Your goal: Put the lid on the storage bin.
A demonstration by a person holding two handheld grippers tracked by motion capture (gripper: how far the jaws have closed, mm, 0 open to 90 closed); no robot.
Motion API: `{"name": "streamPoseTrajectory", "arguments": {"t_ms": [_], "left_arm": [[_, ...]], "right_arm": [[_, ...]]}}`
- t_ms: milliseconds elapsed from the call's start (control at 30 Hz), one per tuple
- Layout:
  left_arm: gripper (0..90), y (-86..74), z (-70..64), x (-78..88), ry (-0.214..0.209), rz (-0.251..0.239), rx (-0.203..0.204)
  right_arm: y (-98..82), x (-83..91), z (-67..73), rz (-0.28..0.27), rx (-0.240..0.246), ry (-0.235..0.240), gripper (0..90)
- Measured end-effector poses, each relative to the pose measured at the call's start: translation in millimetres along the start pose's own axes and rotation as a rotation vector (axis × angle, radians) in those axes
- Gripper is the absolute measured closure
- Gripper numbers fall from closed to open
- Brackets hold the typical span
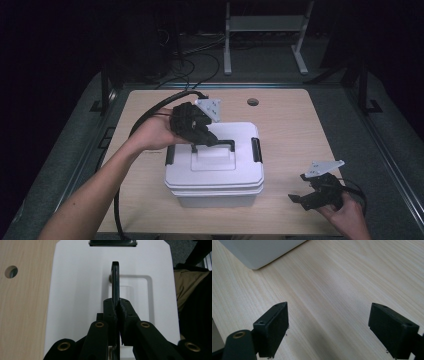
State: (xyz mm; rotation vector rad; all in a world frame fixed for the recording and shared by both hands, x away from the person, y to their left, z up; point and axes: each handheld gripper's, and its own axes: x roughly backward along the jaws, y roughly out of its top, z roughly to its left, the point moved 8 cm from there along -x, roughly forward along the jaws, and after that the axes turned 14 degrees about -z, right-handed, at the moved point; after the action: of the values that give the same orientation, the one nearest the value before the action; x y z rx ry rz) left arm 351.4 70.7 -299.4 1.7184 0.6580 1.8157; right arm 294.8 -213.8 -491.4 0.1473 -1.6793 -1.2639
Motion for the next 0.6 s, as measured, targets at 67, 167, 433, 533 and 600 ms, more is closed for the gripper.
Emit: {"name": "streamPoseTrajectory", "arguments": {"t_ms": [67,167,433,533,600], "left_arm": [[84.9,0.8,-1.5,-4.3,-0.009,0.005,-0.008],[84.9,-0.9,-2.1,-10.2,-0.011,0.02,-0.007],[84.9,-16.9,2.4,-22.8,-0.013,0.035,0.045],[84.9,-18.6,2.5,-24.6,-0.017,0.024,0.051],[84.8,-19.4,1.5,-26.1,-0.021,0.03,0.049]], "right_arm": [[0.0,0.0,-0.1,0.0,0.003,0.0,15.9],[-0.6,-0.4,-0.2,0.005,0.008,-0.003,15.9],[-0.4,0.1,-0.5,0.005,0.009,-0.005,15.9],[-0.4,-0.3,-0.8,0.006,0.011,-0.005,15.9],[-0.3,-1.0,-0.6,0.007,0.009,-0.003,15.9]]}}
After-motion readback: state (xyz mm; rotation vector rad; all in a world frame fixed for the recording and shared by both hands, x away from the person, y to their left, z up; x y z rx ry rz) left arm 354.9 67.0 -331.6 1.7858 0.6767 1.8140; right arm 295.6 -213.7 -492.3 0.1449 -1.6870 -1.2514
